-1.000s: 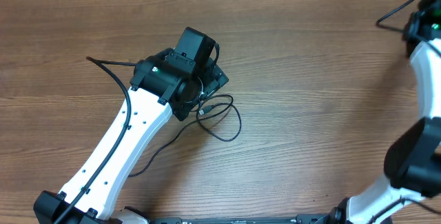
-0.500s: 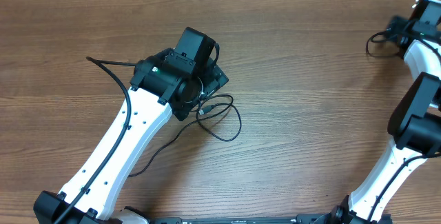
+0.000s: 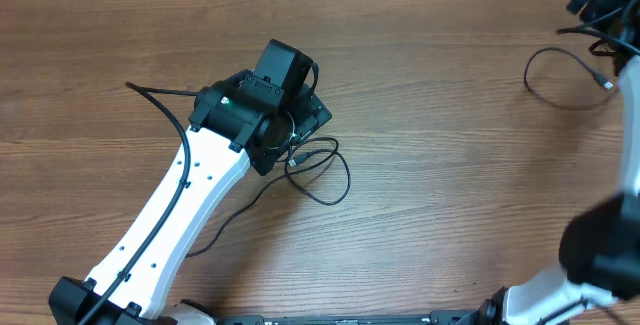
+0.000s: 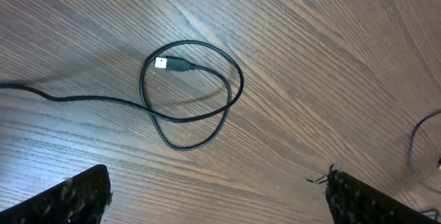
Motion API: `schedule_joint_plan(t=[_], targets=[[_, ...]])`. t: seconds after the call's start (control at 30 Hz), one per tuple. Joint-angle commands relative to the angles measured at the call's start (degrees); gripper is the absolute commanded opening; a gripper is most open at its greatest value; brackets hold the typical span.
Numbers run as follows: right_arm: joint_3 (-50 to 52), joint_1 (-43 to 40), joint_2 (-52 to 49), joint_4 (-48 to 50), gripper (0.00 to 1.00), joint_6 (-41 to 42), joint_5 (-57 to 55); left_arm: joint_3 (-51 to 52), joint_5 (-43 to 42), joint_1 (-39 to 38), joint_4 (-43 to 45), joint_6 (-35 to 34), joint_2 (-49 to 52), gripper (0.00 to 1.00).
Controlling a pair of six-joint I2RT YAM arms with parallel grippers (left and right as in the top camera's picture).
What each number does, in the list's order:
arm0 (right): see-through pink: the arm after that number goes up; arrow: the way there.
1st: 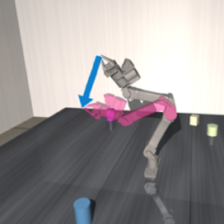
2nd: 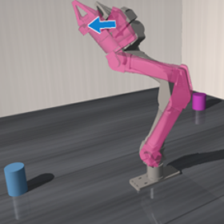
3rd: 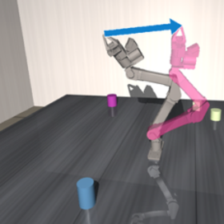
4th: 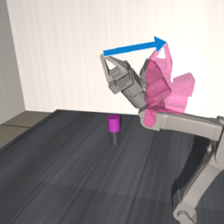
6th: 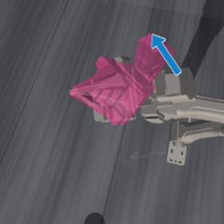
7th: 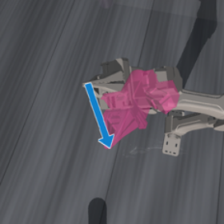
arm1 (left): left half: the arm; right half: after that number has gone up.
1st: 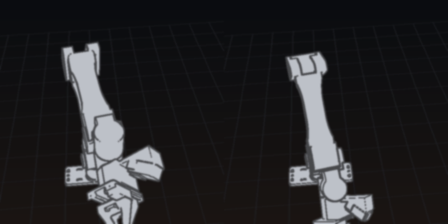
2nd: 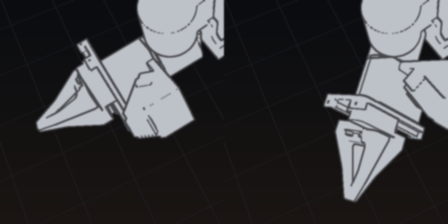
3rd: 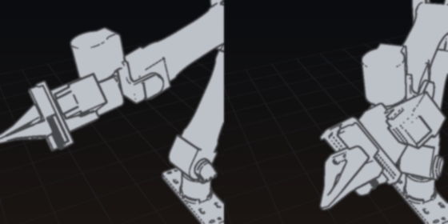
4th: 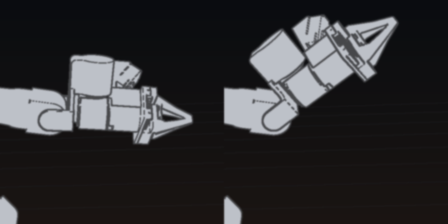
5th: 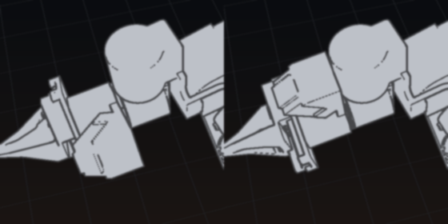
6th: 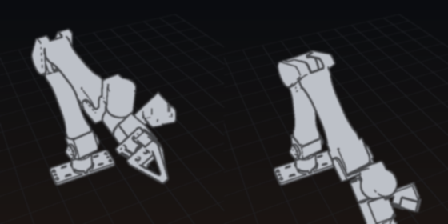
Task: Untangle cables
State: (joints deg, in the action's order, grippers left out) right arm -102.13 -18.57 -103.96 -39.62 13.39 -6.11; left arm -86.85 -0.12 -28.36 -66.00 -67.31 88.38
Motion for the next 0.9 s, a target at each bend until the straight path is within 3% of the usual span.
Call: schedule_joint_plan(t=[0.0,0.1,0.2,0.33,0.53,0.67,0.87], targets=[[-0.90,3.74,4.52,-7.91,1.00,8.28,7.58,-0.94,0.98,0.33,-0.07,0.50,-1.27,0.99],[-0.72,7.13,4.68,-16.13,1.00,10.78,22.51,-0.94,0.96,0.33,-0.04,0.48,-1.29,1.00],[0.42,10.99,3.72,-24.63,1.00,10.60,28.79,-0.94,0.98,0.33,-0.07,0.48,-1.27,0.99],[4.68,17.57,2.25,-31.06,1.00,10.62,28.83,-0.94,0.96,0.33,-0.04,0.50,-1.29,0.99],[16.04,25.88,1.86,-30.21,1.00,12.76,28.89,-0.94,0.96,0.33,-0.04,0.48,-1.29,1.00],[22.99,27.30,1.86,-28.13,1.00,18.49,28.85,-0.94,0.96,0.33,-0.04,0.50,-1.27,0.99],[24.76,27.19,4.24,-34.36,1.00,17.09,22.25,-0.94,0.98,0.33,-0.04,0.48,-1.29,1.00]])
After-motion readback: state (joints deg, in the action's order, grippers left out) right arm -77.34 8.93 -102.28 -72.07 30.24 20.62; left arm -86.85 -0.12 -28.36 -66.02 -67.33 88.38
